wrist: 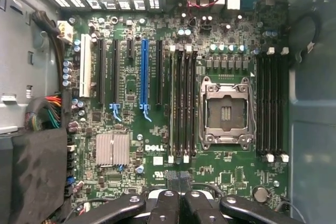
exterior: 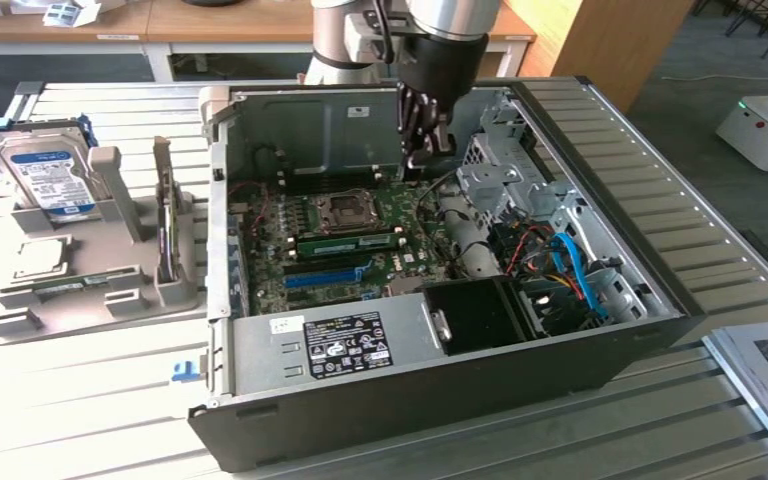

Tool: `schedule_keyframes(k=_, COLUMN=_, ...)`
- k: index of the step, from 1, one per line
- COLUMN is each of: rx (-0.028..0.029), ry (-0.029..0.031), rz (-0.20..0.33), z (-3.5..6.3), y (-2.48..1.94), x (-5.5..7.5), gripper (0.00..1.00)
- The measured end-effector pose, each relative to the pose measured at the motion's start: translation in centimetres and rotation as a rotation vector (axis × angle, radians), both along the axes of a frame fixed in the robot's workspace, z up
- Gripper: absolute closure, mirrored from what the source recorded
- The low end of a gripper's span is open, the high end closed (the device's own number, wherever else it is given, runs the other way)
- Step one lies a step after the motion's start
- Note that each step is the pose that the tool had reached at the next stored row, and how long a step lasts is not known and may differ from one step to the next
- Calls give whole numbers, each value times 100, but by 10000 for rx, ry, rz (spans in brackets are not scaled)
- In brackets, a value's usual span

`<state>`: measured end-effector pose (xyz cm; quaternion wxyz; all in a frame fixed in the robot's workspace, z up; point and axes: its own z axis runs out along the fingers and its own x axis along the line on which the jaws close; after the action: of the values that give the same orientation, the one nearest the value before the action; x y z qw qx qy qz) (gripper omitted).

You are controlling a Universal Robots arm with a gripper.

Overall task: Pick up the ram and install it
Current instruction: 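Press down the ram until it locks into place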

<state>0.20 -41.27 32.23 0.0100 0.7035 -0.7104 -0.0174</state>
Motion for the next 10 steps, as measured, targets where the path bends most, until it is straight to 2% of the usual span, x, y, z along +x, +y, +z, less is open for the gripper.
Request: schedule_keyframes(k=10, rx=0, ry=-20, rz=0, z=-163, y=0, x=0, gripper=90)
